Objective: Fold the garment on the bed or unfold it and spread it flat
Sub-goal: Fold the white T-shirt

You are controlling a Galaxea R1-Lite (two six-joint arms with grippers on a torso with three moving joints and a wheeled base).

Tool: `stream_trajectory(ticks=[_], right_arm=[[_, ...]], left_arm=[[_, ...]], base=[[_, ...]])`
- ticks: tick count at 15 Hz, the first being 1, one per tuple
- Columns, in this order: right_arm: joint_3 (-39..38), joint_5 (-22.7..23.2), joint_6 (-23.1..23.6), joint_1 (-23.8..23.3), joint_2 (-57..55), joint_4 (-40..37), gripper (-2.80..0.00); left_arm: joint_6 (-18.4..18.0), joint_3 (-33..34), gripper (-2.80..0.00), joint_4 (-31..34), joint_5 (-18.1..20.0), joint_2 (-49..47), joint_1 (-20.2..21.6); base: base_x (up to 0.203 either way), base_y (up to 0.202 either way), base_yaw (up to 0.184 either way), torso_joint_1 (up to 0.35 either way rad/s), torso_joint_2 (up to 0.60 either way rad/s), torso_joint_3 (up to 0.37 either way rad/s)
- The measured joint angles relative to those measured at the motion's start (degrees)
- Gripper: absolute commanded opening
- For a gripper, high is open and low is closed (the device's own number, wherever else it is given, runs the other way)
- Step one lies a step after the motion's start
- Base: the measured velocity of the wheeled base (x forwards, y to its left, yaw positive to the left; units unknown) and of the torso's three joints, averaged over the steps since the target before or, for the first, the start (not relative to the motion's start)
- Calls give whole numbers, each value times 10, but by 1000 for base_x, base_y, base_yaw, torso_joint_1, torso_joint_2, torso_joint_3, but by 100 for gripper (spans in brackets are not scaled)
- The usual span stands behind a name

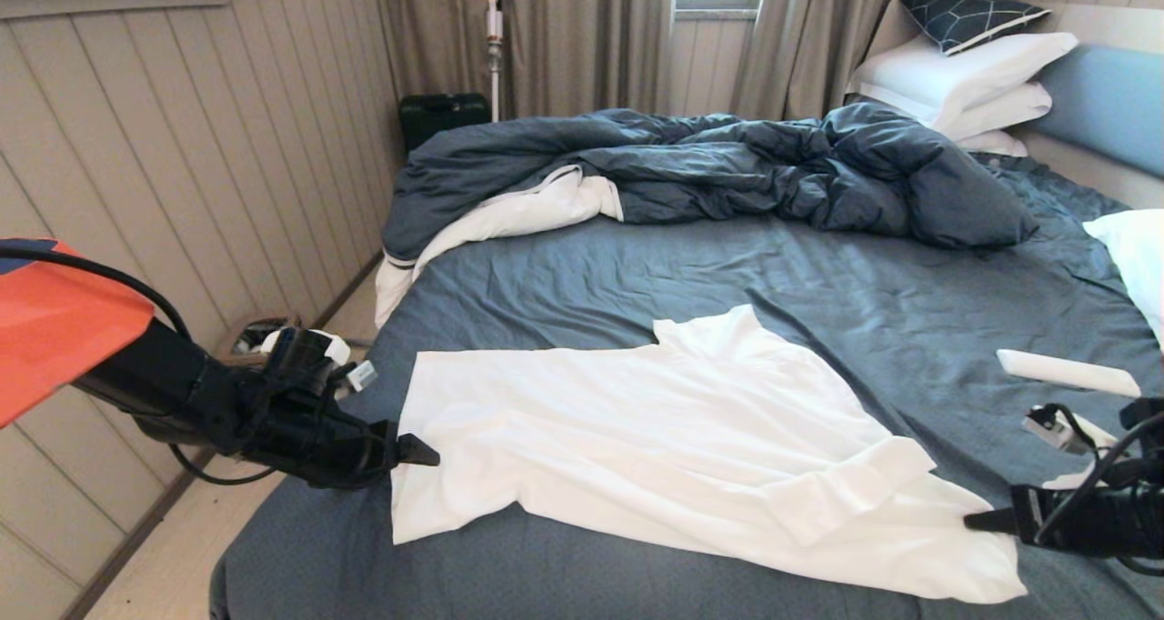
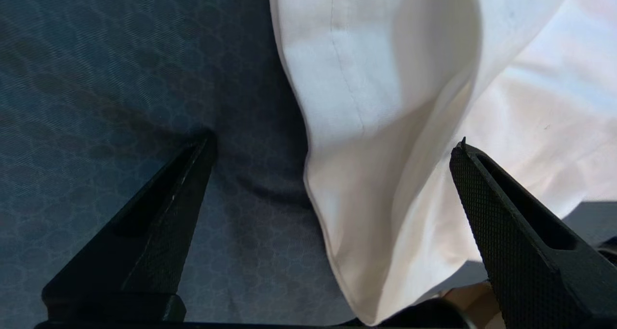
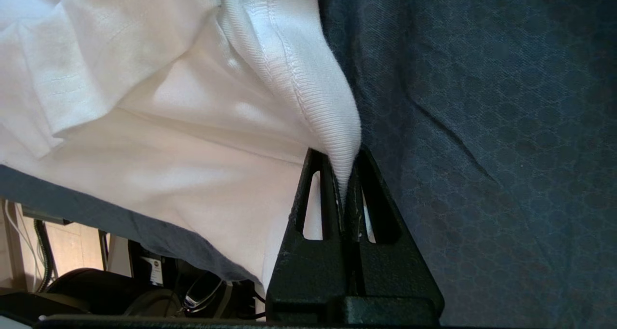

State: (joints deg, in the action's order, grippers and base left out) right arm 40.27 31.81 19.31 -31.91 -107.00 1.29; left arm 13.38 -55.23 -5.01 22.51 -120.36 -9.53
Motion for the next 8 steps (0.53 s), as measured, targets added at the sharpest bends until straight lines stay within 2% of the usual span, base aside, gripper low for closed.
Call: stream_trajectory(ticks=[3, 6, 8], right_arm=[[2, 0, 0, -8, 1, 1, -280], [1, 4, 1, -14, 4, 1, -280], [-2, 7, 1, -19, 6, 2, -280]], left_arm=[[0, 11, 0, 2, -4, 16, 1], [-2, 30, 0, 8, -40, 53, 5], [-9, 38, 0, 7, -47, 64, 14]], base=[[0, 0, 0, 0, 0, 0], [0, 0, 0, 0, 0, 0], [0, 0, 0, 0, 0, 0]])
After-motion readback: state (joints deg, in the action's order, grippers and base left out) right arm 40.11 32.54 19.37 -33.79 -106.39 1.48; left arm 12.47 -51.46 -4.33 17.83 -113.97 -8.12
